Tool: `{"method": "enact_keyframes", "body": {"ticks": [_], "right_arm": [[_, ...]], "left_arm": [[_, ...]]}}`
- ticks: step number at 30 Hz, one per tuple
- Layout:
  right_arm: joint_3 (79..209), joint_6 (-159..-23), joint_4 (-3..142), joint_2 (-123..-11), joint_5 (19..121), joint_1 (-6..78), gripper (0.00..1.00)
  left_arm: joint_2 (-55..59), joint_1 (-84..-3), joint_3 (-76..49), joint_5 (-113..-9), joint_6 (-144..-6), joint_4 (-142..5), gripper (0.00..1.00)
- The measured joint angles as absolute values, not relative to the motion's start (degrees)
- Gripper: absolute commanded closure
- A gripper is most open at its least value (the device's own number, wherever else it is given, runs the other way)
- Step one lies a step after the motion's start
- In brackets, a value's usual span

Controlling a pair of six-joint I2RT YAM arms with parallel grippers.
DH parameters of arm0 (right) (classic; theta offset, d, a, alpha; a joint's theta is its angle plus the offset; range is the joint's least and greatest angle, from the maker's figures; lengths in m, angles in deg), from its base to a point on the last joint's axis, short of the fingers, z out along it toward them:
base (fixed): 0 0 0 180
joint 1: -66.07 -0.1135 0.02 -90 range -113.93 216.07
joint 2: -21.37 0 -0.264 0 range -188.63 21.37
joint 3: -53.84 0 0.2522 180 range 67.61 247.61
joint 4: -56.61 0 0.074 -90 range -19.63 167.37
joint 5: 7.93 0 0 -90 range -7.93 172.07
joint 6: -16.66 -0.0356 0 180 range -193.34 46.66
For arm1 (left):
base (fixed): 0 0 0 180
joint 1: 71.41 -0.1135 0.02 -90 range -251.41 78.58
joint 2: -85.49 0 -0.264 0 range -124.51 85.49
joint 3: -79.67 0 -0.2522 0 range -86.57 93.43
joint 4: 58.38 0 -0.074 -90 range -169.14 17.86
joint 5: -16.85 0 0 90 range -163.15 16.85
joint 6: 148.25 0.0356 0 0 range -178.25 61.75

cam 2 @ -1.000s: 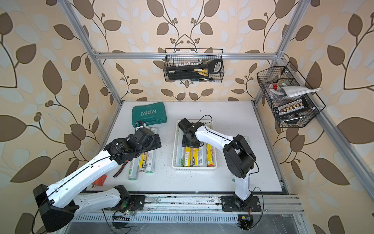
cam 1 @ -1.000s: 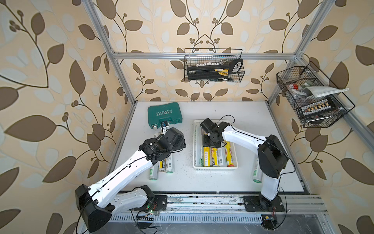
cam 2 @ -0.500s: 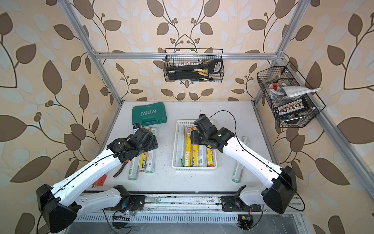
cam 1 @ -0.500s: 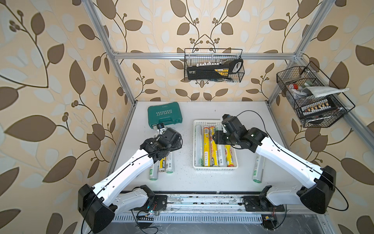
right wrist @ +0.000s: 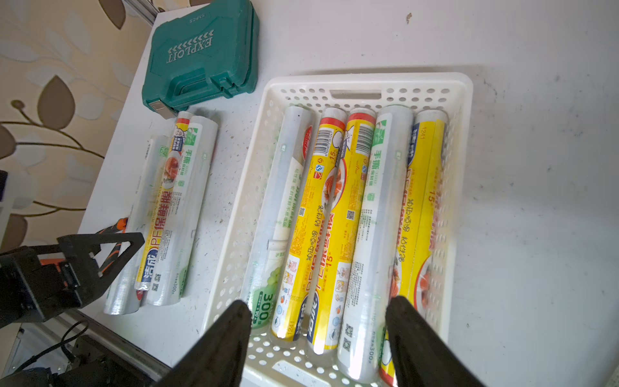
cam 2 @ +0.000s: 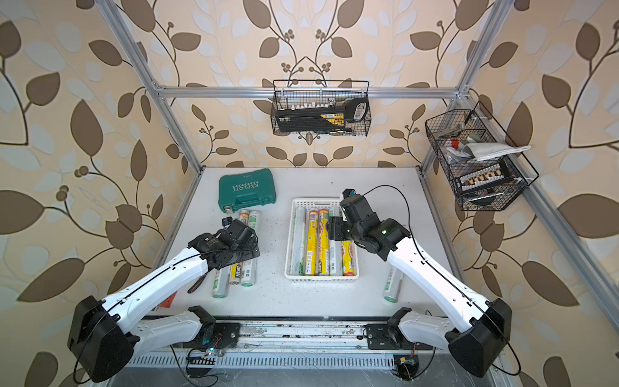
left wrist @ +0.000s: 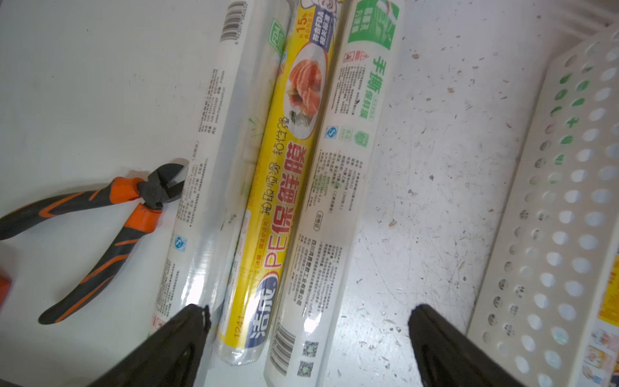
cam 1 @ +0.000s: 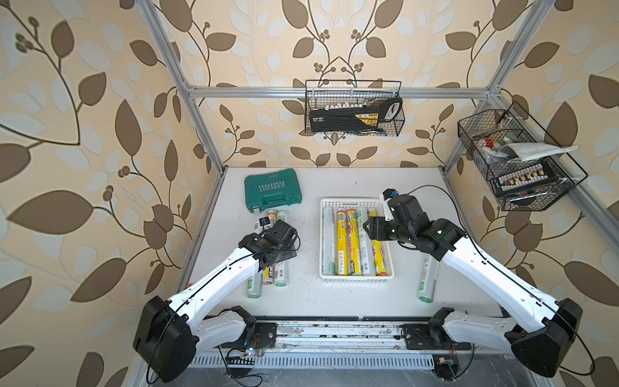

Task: Put the plastic wrap into the basket
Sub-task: Pick up the plastic wrap from the center of the board.

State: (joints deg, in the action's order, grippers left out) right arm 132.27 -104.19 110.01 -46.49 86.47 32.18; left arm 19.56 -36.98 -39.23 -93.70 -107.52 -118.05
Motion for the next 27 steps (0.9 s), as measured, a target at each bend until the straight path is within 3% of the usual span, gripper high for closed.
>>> {"method": "enact_keyframes", "body": {"ticks": [14, 20, 27], "right_arm": [[128.58, -100.17, 110.51, -42.44, 81.8, 39.07, 0.32], [128.07, -98.96, 110.88, -42.29, 80.03, 41.47, 0.32], [127.83, -98.31, 111.08, -42.25, 78.32, 43.38, 0.32]], "left_arm": [[10.79, -39.62, -40.02, -89.44, -105.75, -113.33, 0.02], [8.19, -41.18, -39.98, -87.36, -104.0, -111.41, 0.06], [4.76, -42.99, -38.69, -84.94, -101.14, -110.14, 0.19]]}}
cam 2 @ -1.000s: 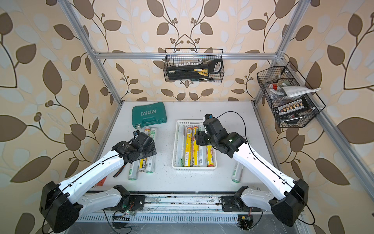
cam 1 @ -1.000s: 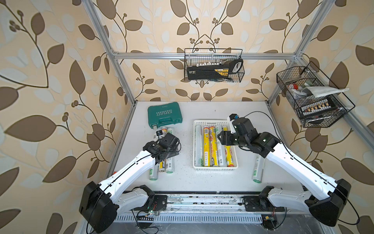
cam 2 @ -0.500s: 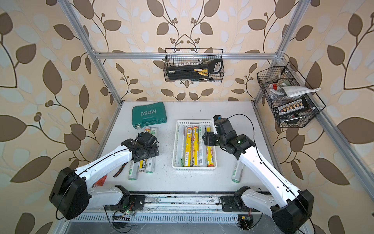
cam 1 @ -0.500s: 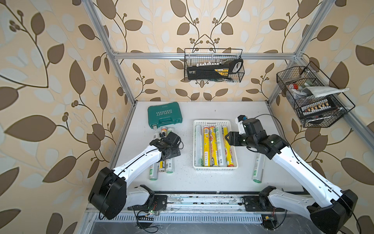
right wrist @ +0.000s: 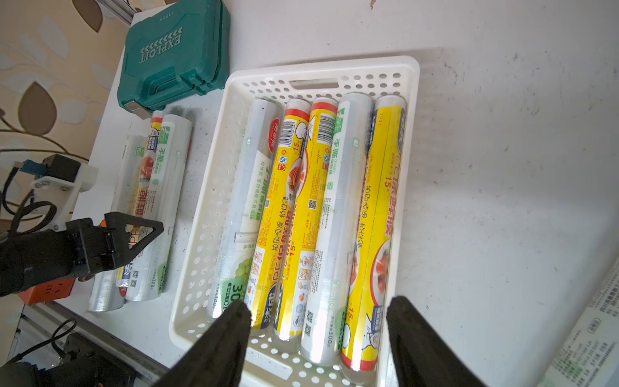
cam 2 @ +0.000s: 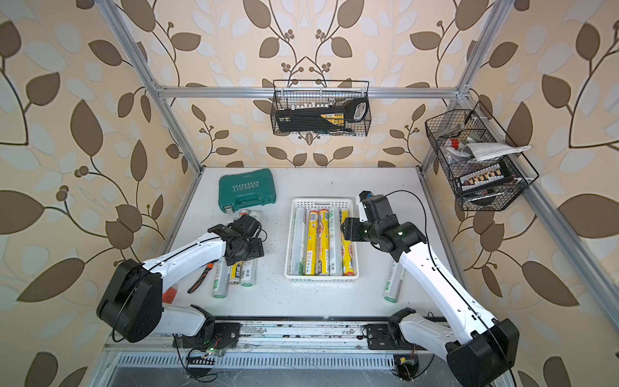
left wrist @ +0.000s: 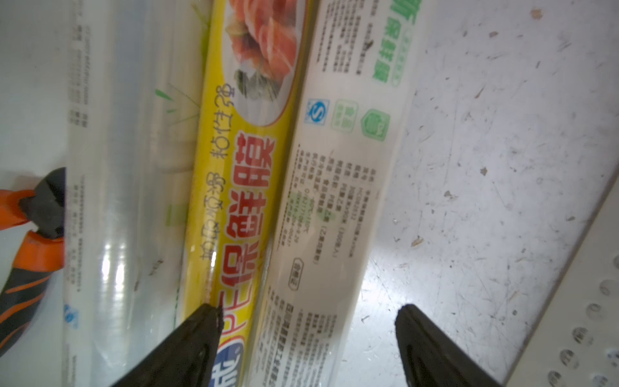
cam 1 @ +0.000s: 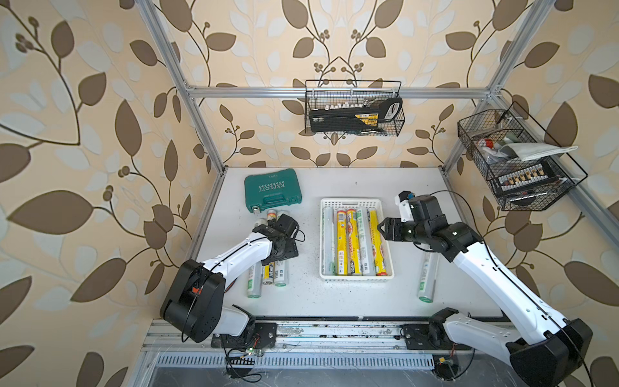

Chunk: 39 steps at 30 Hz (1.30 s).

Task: Put the plastic wrap into the basket
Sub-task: Pick up the plastic wrap from the center of the board.

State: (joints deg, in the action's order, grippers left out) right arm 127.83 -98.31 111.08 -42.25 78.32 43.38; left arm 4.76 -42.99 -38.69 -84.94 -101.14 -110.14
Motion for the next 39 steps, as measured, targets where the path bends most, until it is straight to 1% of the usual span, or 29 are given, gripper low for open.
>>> {"method": "enact_keyframes", "body": {"ticks": [4, 7, 35, 37, 39], "right_arm": [[127.57, -98.29, 111.17, -42.22, 77.51, 44.16, 0.32], [127.29, -98.11, 111.26, -42.22, 77.05, 44.84, 0.32], [126.91, -97.7, 111.3, -42.81, 74.08, 46.89, 0.32], [126.91, -97.7, 111.32, -43.01, 74.04, 46.98, 0.32], [126.91, -97.7, 111.32, -43.14, 73.97, 47.09, 0.32]], "left_arm": [[2.92, -43.51, -37.44, -84.37, -100.03, -109.66, 0.28], [0.56, -43.73, -36.17, -83.41, -99.11, -108.79, 0.3], [-9.95, -44.1, -30.67, -80.92, -97.58, -107.76, 0.31], [-10.78, -44.1, -30.45, -80.57, -97.54, -107.58, 0.31], [-11.74, -44.1, -30.1, -80.39, -97.49, -107.34, 0.34]]}}
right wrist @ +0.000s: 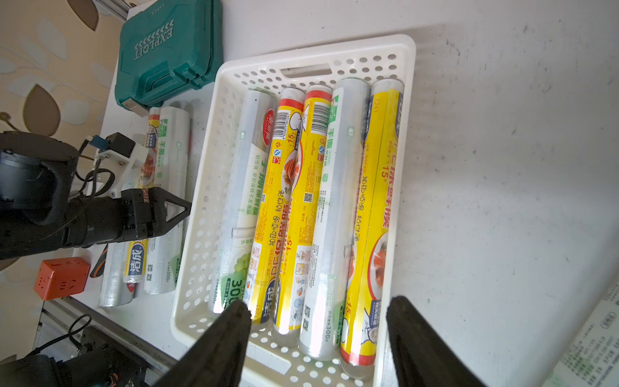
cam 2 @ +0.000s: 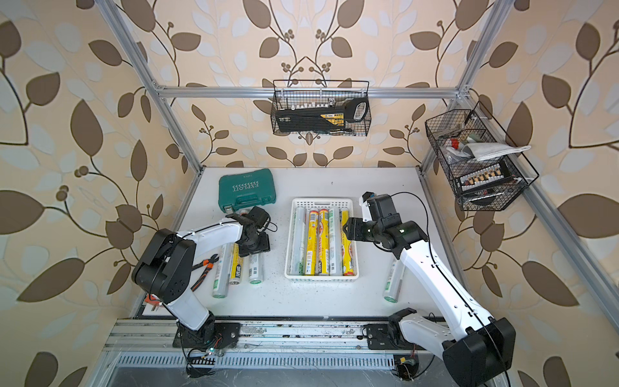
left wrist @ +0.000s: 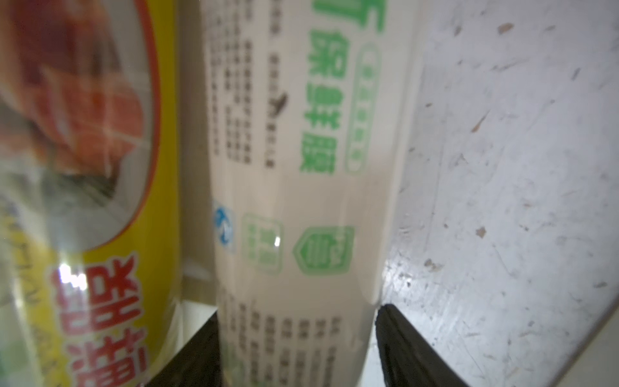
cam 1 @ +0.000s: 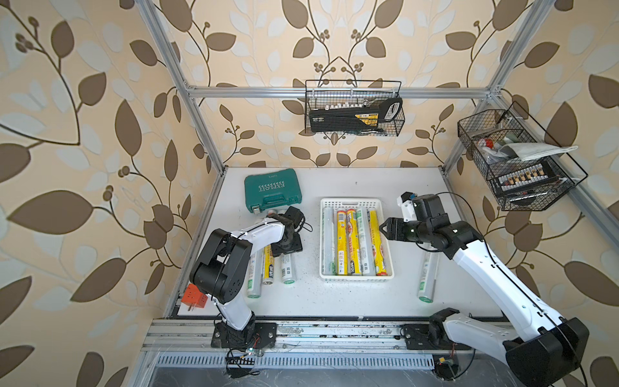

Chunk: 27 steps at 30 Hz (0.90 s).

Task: Put the plastic wrap into the basket
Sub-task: Pick up the plastic wrap from the center of the board.

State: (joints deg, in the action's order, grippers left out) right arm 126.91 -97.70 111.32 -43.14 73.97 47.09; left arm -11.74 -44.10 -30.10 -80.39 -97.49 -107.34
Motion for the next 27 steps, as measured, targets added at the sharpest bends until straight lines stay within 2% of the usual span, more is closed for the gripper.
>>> {"method": "enact_keyframes", "body": {"ticks": [6, 12, 17, 27], "right_arm": [[126.89, -97.7, 111.32, -43.32, 73.78, 47.24, 0.32], [126.85, -97.67, 111.32, -43.34, 73.62, 47.42, 0.32], [126.83, -97.7, 111.32, -43.34, 73.47, 47.46, 0.32], [126.83, -97.72, 111.32, -43.32, 73.21, 47.66, 0.32]], "left_arm": [[-12.68, -44.1, -29.86, -80.06, -97.29, -106.51, 0.38], [-12.75, -44.1, -29.79, -79.98, -97.21, -106.36, 0.53], [-12.73, -44.1, -29.77, -79.87, -97.19, -106.38, 0.59], [-8.01, -44.04, -27.65, -77.18, -97.23, -113.66, 0.62]]}}
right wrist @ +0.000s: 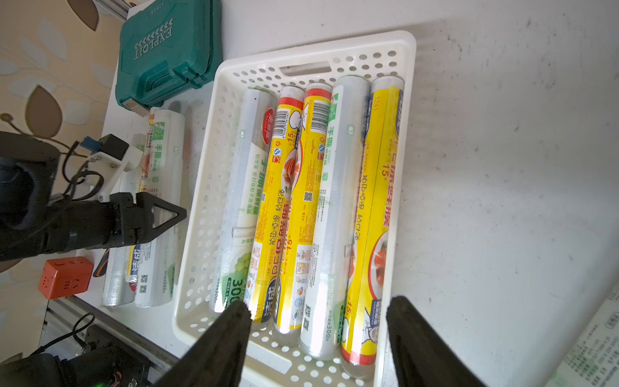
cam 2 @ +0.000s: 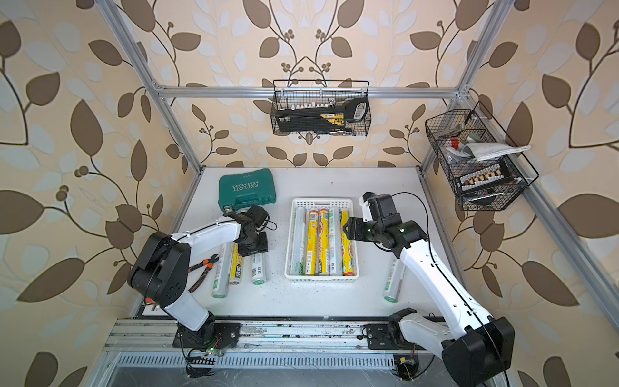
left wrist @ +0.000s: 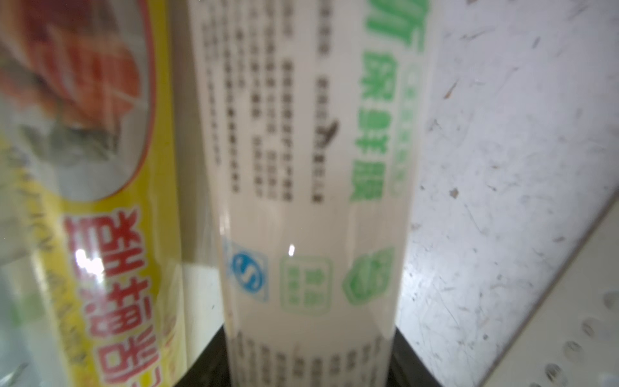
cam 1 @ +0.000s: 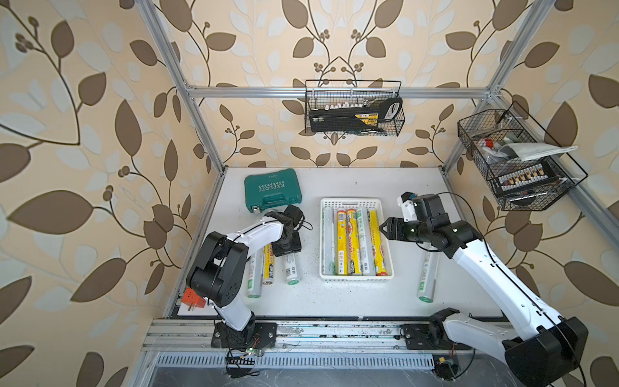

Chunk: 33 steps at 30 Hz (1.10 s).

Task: Put the plastic wrap into the basket
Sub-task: Pick up the plastic wrap from the center of the board.

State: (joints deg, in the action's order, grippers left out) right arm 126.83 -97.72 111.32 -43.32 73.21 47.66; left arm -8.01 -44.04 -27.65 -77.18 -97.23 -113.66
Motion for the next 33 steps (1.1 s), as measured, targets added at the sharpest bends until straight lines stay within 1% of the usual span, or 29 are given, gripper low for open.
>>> {"method": "enact_keyframes", "body": {"ticks": [6, 15, 20, 28, 33], "right_arm": [[126.83, -97.74, 111.36, -43.34, 73.01, 47.88, 0.32], [126.83, -97.91, 111.41, -43.34, 72.79, 47.88, 0.32], [126.83, -97.94, 111.67, -43.32, 72.6, 48.1, 0.32], [126.83, -97.94, 112.44, -43.32, 72.6, 48.36, 0.32], [126.83, -97.91, 112.83, -43.32, 72.57, 48.86, 0.32]], "left_arm": [[-3.22, -42.73, -19.65, -76.94, -97.32, -120.94, 0.62], [-2.3, -34.09, -5.01, -77.88, -98.39, -128.61, 0.61], [-5.91, -29.85, 1.09, -78.73, -99.94, -129.31, 0.61], [-16.4, -25.05, 9.48, -79.1, -101.71, -129.44, 0.61], [-21.1, -23.28, 10.99, -78.99, -102.39, -128.2, 0.61]]}}
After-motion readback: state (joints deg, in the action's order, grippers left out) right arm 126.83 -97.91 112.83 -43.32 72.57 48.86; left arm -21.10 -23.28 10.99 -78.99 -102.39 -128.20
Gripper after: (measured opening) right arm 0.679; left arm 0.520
